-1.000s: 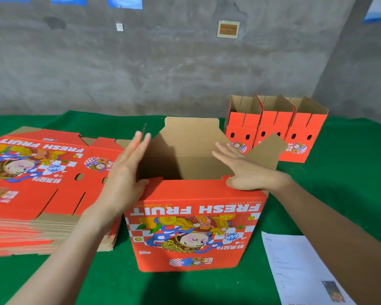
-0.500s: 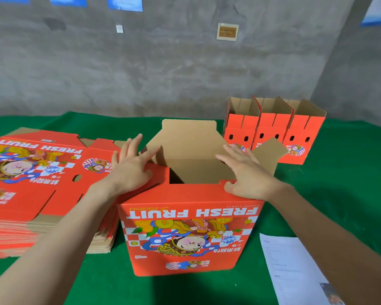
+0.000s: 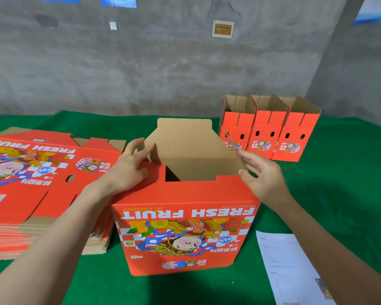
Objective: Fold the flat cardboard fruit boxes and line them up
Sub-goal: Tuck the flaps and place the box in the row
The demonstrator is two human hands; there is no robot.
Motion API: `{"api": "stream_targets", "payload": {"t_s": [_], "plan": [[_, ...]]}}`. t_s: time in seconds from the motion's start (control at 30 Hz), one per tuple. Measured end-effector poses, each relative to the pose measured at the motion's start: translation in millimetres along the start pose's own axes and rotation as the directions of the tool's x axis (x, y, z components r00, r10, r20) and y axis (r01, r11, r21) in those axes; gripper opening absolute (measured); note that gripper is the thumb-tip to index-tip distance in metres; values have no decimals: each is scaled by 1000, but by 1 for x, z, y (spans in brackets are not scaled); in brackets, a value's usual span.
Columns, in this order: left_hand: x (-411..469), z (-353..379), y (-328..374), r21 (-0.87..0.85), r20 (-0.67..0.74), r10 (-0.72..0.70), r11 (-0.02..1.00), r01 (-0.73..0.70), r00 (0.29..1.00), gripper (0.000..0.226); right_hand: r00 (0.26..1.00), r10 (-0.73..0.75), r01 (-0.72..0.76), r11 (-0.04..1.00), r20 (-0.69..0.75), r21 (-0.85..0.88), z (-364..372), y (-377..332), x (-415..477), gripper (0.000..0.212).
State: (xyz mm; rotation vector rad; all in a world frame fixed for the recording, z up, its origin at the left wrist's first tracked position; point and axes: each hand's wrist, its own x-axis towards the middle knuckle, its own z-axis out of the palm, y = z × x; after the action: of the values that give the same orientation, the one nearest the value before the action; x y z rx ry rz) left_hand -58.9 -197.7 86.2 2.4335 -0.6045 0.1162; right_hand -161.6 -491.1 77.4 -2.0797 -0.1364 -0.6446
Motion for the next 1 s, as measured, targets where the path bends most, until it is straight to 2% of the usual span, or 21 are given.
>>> {"api": "stream_targets", "payload": {"t_s": [0.1,0.2,0.33,0.43,0.6,0.7,0.8,0.9,0.93,1.0], "plan": [[0,1,-1,23,-3,1,1000,-1,1000,73,989,-67,92,975,129,-204,2,-2,-2,41],[0,0,-2,-6,-8,19,1000,-19,1000,73,975,-59,122,949,216,-290,0,-1,-1,30],[-1,-1,-2,-66,-58,72,995,-76,996,77,978,-76,134,942,193,-307,1,-1,1,11],[-3,-2,-3,-58,-116,121,990,-128,986,76,984,-96,140,939,152,-313,4,-1,1,8],[-8,-3,0,-141,-177,149,974,-175,973,54,985,-148,170,937,94,-306,6,0,0,15],[-9,-2,2,-95,-209,107,987,-129,972,35,988,-132,149,947,76,-285,6,1,-2,20],[-9,-2,6,-61,-233,56,995,-73,971,28,986,-148,162,946,71,-282,6,-1,-5,21],[-8,-1,9,-79,-191,19,996,-35,981,7,991,-113,129,957,76,-260,4,-2,-6,21],[-8,0,10,-53,-137,7,999,-14,991,10,992,-96,113,961,79,-252,3,-4,-4,18],[-7,1,7,14,-12,-32,999,33,999,49,995,-56,77,963,85,-260,5,-9,5,8]]}}
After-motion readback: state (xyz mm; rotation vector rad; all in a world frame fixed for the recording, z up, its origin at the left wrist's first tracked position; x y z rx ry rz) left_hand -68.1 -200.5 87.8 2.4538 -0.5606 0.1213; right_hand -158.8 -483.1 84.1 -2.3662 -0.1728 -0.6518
